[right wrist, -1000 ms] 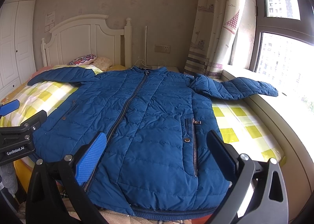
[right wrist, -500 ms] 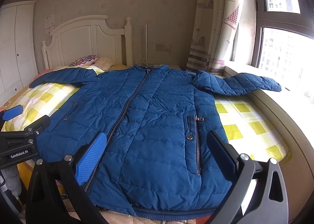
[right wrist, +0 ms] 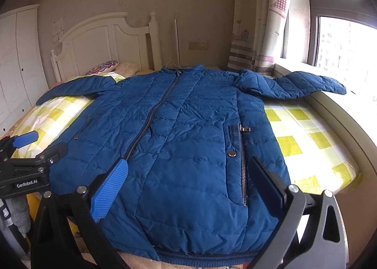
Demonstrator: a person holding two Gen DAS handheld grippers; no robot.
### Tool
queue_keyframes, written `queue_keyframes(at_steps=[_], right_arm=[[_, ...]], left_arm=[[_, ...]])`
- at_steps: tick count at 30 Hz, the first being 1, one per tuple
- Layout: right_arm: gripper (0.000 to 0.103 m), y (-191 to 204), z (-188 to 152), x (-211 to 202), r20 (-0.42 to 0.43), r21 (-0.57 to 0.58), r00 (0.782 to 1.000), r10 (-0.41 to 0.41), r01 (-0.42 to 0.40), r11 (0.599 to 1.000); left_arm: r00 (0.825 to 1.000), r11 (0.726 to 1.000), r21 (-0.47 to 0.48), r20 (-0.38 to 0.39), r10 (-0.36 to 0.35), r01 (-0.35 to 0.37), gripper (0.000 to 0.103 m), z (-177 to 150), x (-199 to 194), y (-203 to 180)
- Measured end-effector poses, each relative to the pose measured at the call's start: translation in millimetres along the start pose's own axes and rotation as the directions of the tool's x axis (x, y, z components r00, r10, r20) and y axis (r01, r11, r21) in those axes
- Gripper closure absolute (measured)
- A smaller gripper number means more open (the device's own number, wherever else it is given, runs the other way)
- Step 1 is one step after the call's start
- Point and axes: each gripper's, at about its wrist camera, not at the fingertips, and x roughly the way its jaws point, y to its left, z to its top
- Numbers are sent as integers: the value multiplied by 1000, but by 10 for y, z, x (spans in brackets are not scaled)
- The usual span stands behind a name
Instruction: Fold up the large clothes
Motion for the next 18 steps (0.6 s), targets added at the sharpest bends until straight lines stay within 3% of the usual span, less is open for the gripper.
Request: queue_keyframes(at_steps=[4, 7, 11, 14, 16, 18], right_arm=[[2, -298, 66, 313, -88, 92, 994, 57, -49, 995], [3, -704, 250, 563, -90, 181, 996, 26, -9, 983], [10, -1386, 567, 970, -95, 322, 994, -52, 80, 943], [23, -2022, 827, 1406, -107, 478, 993, -47, 92, 874], [27, -2418, 998, 1727, -135, 541, 984, -118, 173, 823], [28, -2709, 1158, 1985, -150, 555, 971, -188, 240, 796]], left_arm=[[995, 980, 175, -27, 97, -91, 4, 270, 614, -78], [991, 970, 234, -98, 87, -62, 4, 543, 1142, 5], [983, 986, 157, -159, 87, -62, 4, 945, 1815, 282], [980, 991, 112, -177, 91, -72, 4, 1096, 2149, 430], [975, 995, 86, -208, 75, -58, 4, 1081, 2334, 517], [965, 1000, 23, -262, 15, -9, 4, 1054, 2435, 618]])
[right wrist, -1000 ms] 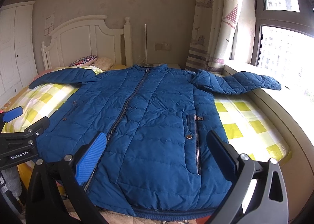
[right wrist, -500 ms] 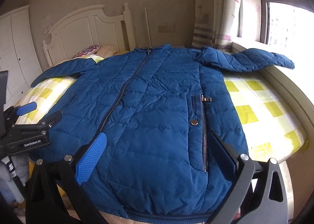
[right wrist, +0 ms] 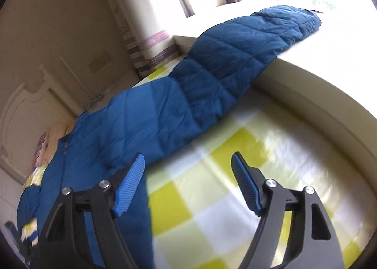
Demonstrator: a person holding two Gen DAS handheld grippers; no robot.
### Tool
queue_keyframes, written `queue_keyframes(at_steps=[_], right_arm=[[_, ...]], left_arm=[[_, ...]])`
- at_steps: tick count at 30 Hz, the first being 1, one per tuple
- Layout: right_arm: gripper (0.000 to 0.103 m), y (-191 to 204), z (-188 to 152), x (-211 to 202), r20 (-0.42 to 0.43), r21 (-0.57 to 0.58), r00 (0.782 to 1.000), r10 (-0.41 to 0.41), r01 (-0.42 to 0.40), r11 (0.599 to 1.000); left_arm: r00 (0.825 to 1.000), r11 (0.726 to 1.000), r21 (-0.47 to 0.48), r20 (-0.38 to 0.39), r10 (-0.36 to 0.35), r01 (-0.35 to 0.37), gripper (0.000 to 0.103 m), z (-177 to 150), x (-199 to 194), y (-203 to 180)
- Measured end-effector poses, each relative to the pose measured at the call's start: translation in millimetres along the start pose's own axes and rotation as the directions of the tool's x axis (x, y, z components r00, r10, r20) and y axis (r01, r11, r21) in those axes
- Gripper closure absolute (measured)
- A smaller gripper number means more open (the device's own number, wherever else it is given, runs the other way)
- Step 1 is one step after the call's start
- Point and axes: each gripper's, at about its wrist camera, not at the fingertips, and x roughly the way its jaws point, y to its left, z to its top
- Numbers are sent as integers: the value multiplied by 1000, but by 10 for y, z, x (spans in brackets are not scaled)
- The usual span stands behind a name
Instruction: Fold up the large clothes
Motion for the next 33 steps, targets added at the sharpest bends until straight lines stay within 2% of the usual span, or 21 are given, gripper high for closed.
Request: queue_keyframes(at_steps=[3, 7, 8, 9, 11, 14, 16, 18, 20, 22, 23, 24, 25, 26, 27, 28, 29, 30, 31, 33], right_arm=[[28, -129, 287, 289, 12, 76, 998, -57, 56, 996], [30, -199, 503, 490, 21, 119, 990, -137, 133, 984], [46, -214, 529, 497, 30, 135, 990, -141, 136, 981], [70, -215, 551, 488, 46, 146, 989, -137, 129, 981], [91, -138, 632, 435, 86, 124, 989, -122, 111, 986], [96, 385, 646, 193, 213, -35, 976, -37, 46, 998], [96, 784, 578, 68, 228, -140, 972, 47, -15, 990], [96, 1335, 377, -50, 216, -292, 964, 155, -88, 952], [96, 1867, 88, -117, 179, -447, 955, 236, -135, 884], [96, 2370, -329, -121, 106, -584, 949, 296, -181, 791], [96, 2610, -589, -60, 38, -644, 950, 309, -213, 735], [96, 2743, -740, 34, -10, -673, 952, 307, -234, 702], [96, 2885, -978, 188, -75, -710, 964, 254, -231, 665], [90, 2943, -1190, 292, -130, -728, 970, 204, -233, 645], [81, 2978, -1388, 472, -215, -736, 965, 147, -259, 626], [80, 2968, -1519, 578, -247, -745, 962, 113, -263, 613], [67, 2964, -1507, 556, -238, -747, 963, 126, -264, 610], [49, 2943, -1471, 555, -281, -723, 950, 137, -303, 620], [44, 2915, -1439, 551, -318, -699, 935, 155, -342, 628], [43, 2813, -1384, 482, -359, -657, 917, 175, -382, 651]], left_arm=[[995, 993, -78, -35, -95, 92, 4, -16, 46, 150], [991, 989, -83, -45, -123, 119, 4, -12, 69, 168], [991, 990, -77, -49, -123, 119, 4, -6, 76, 157], [991, 990, -73, -52, -125, 121, 4, -7, 74, 154], [989, 988, -75, -50, -138, 134, 4, -19, 59, 167], [986, 983, -94, -34, -161, 157, 5, -25, 30, 219], [981, 974, -125, -8, -192, 190, 7, -40, -3, 290], [974, 962, -154, 13, -225, 225, 7, -50, -21, 358], [965, 947, -186, 35, -260, 262, 7, -66, -35, 431], [961, 940, -198, 47, -273, 276, 7, -78, -49, 456], [960, 940, -199, 49, -274, 278, 7, -71, -50, 454], [960, 939, -200, 52, -276, 281, 7, -73, -54, 458], [959, 937, -202, 55, -279, 284, 6, -75, -57, 460], [957, 935, -206, 59, -283, 289, 6, -81, -64, 470], [956, 933, -208, 61, -287, 293, 5, -83, -62, 474], [954, 930, -213, 63, -293, 299, 5, -89, -57, 481], [952, 927, -217, 67, -298, 305, 5, -94, -67, 491], [951, 926, -219, 72, -300, 308, 5, -101, -77, 507], [950, 923, -223, 74, -305, 313, 5, -100, -74, 513], [949, 922, -224, 75, -306, 315, 5, -100, -79, 517]])
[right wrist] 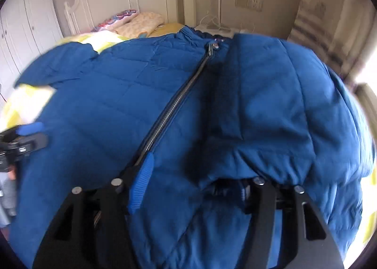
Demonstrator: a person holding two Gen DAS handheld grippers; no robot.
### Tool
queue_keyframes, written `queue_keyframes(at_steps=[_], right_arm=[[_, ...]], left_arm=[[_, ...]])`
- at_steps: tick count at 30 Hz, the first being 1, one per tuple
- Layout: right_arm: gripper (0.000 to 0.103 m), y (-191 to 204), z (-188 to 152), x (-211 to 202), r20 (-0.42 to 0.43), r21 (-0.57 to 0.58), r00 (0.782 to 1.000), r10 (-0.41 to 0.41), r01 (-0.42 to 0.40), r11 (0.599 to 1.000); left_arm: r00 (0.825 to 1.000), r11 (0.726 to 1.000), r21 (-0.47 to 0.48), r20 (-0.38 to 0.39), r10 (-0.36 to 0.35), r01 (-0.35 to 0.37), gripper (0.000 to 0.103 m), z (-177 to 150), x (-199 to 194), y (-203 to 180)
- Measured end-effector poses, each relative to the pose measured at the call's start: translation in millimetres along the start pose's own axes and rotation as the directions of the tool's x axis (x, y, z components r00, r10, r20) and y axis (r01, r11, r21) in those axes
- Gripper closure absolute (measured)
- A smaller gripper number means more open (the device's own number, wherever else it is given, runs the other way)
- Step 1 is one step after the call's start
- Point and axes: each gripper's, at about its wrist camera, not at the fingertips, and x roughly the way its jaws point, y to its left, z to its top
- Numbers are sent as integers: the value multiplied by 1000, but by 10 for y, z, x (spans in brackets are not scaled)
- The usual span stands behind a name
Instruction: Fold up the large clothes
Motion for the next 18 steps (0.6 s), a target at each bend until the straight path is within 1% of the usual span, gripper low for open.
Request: queue_keyframes(at_steps=[2, 3, 4, 5, 6, 7, 8, 9, 10, 12, 13, 14, 15, 16, 18], right_arm=[[43, -28, -120, -216, 13, 50, 999, 41, -42, 998], [43, -121, -209, -397, 57, 103, 995, 85, -91, 991], [43, -200, -264, -557, 91, 136, 991, 96, -108, 985], [43, -360, -350, -714, 146, 194, 987, 74, -102, 976], [43, -509, -412, -812, 173, 242, 985, 22, -64, 968], [43, -609, -457, -865, 177, 282, 983, -41, -11, 959], [43, -665, -529, -917, 164, 314, 982, -95, 39, 948], [43, -787, -599, -910, 125, 349, 981, -149, 98, 932], [43, -877, -663, -877, 85, 365, 979, -184, 141, 920], [44, -967, -751, -802, 43, 367, 972, -231, 200, 909], [44, -989, -792, -793, 45, 372, 970, -239, 206, 905], [44, -996, -813, -814, 55, 383, 966, -253, 213, 899], [44, -1004, -831, -859, 72, 404, 958, -276, 225, 887], [44, -1004, -873, -910, 97, 430, 952, -290, 222, 875], [44, -1097, -975, -996, 146, 499, 946, -291, 183, 847]], left_arm=[[1000, 1000, 1, 3, 2, -2, 5, 0, 6, -1], [1000, 1000, 2, 4, 4, -4, 5, -2, 7, -5], [1000, 1000, 1, 6, 7, -7, 5, -3, 4, -6], [1000, 1000, -1, 10, 19, -19, 5, -4, -1, -13], [999, 999, 0, 14, 37, -37, 5, -6, -12, -22], [996, 996, 16, 10, 84, -84, 5, 4, -22, -78], [992, 990, 51, 3, 130, -130, 5, 15, -37, -179], [989, 984, 100, 2, 149, -148, 5, 26, -80, -337], [989, 978, 147, 7, 148, -147, 5, 48, -121, -491], [987, 950, 268, 49, 151, -159, 5, 111, -232, -921], [983, 918, 354, 100, 153, -179, 5, 155, -293, -1260], [979, 886, 421, 141, 146, -192, 5, 189, -319, -1547], [977, 863, 465, 160, 138, -198, 5, 211, -312, -1753], [977, 824, 532, 174, 121, -196, 5, 251, -242, -2095], [983, 782, 599, 157, 96, -172, 5, 300, -80, -2458]])
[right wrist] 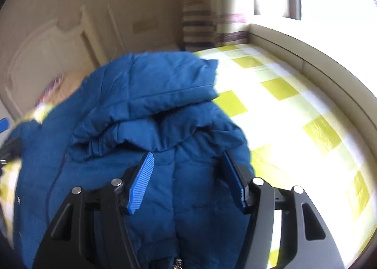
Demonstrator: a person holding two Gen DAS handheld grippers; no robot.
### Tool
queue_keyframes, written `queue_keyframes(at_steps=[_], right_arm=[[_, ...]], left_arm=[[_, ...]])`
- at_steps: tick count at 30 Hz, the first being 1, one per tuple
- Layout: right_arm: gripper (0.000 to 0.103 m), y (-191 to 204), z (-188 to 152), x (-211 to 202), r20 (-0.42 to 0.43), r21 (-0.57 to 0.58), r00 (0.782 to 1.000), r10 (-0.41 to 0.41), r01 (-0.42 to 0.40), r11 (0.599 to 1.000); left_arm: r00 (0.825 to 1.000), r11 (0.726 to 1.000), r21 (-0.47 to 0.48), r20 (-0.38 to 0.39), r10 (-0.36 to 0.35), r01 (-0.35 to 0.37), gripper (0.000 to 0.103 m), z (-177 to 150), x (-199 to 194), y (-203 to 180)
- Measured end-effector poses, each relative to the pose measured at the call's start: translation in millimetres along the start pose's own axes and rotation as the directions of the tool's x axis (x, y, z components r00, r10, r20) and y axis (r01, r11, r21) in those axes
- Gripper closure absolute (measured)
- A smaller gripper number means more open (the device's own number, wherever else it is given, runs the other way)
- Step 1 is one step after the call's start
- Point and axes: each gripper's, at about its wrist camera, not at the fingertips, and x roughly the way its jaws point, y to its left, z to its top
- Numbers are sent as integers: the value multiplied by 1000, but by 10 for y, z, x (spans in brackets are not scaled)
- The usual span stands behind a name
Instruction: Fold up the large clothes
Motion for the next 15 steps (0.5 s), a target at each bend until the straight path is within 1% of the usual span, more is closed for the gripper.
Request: queue_keyframes(at_steps=[1, 3, 4, 7, 9, 10, 11, 12, 14, 15], right_arm=[[44, -106, -23, -26, 5, 36, 1000, 11, -11, 999], [46, -228, -75, -32, -12, 72, 999, 35, -34, 997], [46, -261, -98, -47, -9, 74, 999, 41, -40, 996], [46, -237, -94, -24, -13, 53, 999, 47, -47, 997], [45, -234, -83, 5, -27, 61, 998, 60, -58, 996], [45, -243, -83, 3, -28, 67, 997, 66, -64, 996], [45, -227, -107, 0, -28, 70, 997, 68, -66, 995], [45, -237, -102, -5, -29, 70, 997, 67, -65, 995], [45, -197, -126, -36, -28, 68, 998, 64, -62, 996], [45, -213, -81, 8, -28, 70, 997, 66, -64, 995]], left_arm=[[1000, 998, 50, -5, -26, 26, 6, 177, 139, -203], [997, 991, 110, -15, -71, 72, 12, 358, 299, -426], [995, 984, 150, -28, -92, 95, 14, 451, 402, -573], [993, 965, 242, -78, -86, 103, 19, 583, 685, -922], [988, 952, 281, -126, -88, 120, 28, 598, 863, -1066], [988, 949, 295, -134, -74, 111, 45, 592, 930, -1118], [989, 952, 288, -129, -68, 103, 57, 591, 957, -1111], [990, 959, 262, -117, -77, 106, 71, 596, 940, -1090], [994, 987, 126, -38, -99, 103, 82, 635, 798, -858], [994, 992, 59, -4, -108, 108, 84, 646, 728, -706]])
